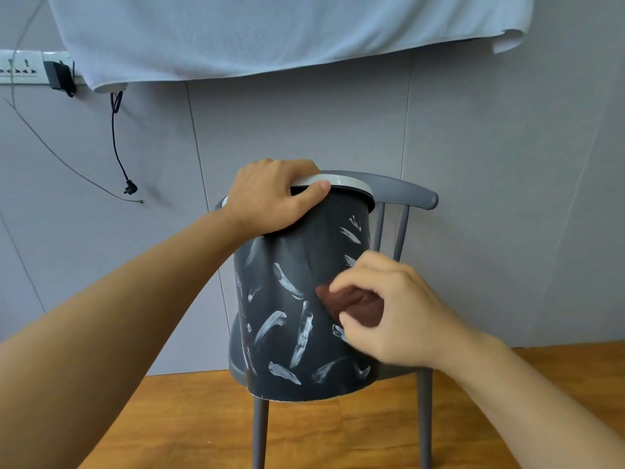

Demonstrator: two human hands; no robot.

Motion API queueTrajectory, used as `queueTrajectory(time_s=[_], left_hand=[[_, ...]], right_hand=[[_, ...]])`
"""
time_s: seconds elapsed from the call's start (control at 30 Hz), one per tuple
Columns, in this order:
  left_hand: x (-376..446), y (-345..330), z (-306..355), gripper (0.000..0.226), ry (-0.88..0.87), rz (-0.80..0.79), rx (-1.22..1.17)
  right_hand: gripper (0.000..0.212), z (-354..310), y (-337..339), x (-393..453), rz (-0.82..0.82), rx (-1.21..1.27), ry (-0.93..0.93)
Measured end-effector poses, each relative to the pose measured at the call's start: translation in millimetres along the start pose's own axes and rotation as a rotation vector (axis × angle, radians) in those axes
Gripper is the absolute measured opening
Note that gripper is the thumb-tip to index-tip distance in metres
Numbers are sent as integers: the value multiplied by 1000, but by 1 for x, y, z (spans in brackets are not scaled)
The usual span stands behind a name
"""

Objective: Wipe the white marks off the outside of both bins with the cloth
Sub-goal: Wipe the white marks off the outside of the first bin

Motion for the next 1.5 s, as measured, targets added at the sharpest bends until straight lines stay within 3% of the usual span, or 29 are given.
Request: queueTrajectory(time_s=[0.1,0.2,0.27,0.4,0.57,0.73,0.9,1.07,1.23,1.37,1.5], left_hand=[[-1,1,-4,41,-4,5,-4],[-1,1,-5,40,-1,3,-11],[-1,0,-5,40,4,1,-12],[-2,2,-10,38,22,2,-22],[-2,0,-6,38,1,4,-16],[-3,3,-4,40,-14,-7,-4],[-3,3,-3,46,-14,-19,14],[-5,2,-4,44,-13,0,2],[-5,4,-8,44,3,7,-5],[-8,4,-8,41,-17,15,-10],[-7,5,-2,42,-27,0,18]], right_hand=[[29,2,-5,-12,-102,-7,19],[34,4,-1,-6,89,-8,-35],[37,5,-1,-3,128,2,-59],[27,5,-6,-17,-80,20,9],[39,7,-5,-13,121,-12,-57],[32,8,-9,-28,-71,25,23],[43,8,-10,-25,105,32,-58],[28,-2,-20,-42,-44,70,65],[36,3,-15,-33,135,40,-68],[28,-7,-22,-46,-92,54,57],[31,-6,-16,-36,99,24,-47]])
Point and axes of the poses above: each hand's wrist, its own x-axis towards the middle knuckle, its own y-axis out of the back of the hand, z = x × y, the point moved 2 cm from there along x, towards the middle knuckle, and after that the axes turned 7 degrees about -x, right-handed, at the moved point
